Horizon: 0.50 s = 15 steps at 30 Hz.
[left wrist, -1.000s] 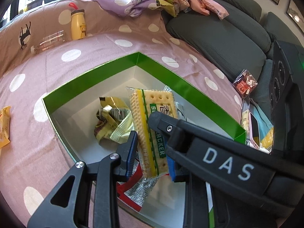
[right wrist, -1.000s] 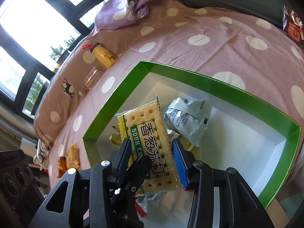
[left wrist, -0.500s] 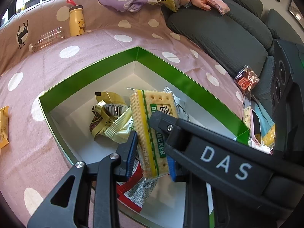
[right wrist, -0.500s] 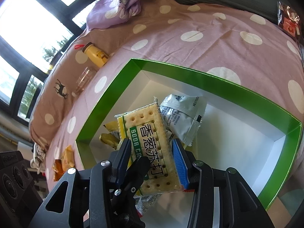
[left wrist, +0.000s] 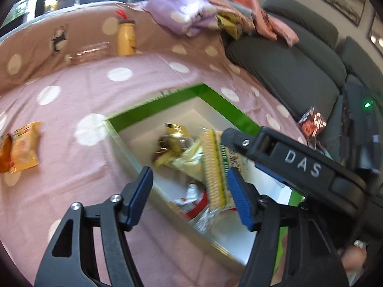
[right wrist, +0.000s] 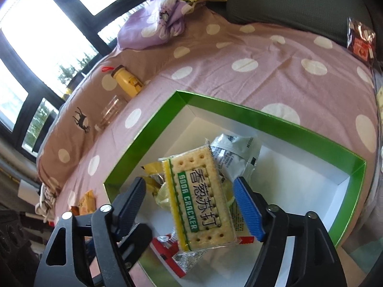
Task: Organize snacks
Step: 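Lower the soda cracker pack into the box and open the right gripper, then move the right gripper to the orange panda-print snack bag and grasp it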
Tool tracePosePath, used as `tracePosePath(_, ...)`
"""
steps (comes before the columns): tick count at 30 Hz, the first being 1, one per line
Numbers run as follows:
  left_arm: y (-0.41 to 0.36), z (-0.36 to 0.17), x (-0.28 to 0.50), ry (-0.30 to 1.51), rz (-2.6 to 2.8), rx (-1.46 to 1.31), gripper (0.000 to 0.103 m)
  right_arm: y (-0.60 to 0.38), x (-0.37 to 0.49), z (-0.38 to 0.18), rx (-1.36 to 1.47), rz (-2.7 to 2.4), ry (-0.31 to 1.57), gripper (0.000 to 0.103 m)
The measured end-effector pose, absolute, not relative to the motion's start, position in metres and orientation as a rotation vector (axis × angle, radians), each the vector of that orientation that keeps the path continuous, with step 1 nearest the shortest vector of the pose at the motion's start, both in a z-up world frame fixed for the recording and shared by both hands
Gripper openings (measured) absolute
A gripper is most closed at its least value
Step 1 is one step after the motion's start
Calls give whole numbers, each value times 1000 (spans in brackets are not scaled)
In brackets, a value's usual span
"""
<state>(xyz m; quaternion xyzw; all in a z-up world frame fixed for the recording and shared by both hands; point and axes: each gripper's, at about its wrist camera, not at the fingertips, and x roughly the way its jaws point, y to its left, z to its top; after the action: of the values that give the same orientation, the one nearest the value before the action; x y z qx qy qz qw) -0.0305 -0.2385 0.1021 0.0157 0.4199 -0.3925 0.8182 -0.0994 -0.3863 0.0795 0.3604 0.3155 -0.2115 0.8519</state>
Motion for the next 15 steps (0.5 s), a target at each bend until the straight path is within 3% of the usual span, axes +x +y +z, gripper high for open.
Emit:
tracePosePath(4, -187, 118, -31, 857, -744, -25, 89, -370, -96, 93, 708, -407, 634, 80)
tracePosePath(6, -162, 124, -32, 832, -684, -48, 94, -360, -94, 98, 678, -385, 622, 80)
tracePosePath(15, -18, 118, -20, 746, -295, -255, 102, -298, -63, 113, 507, -239, 659, 80)
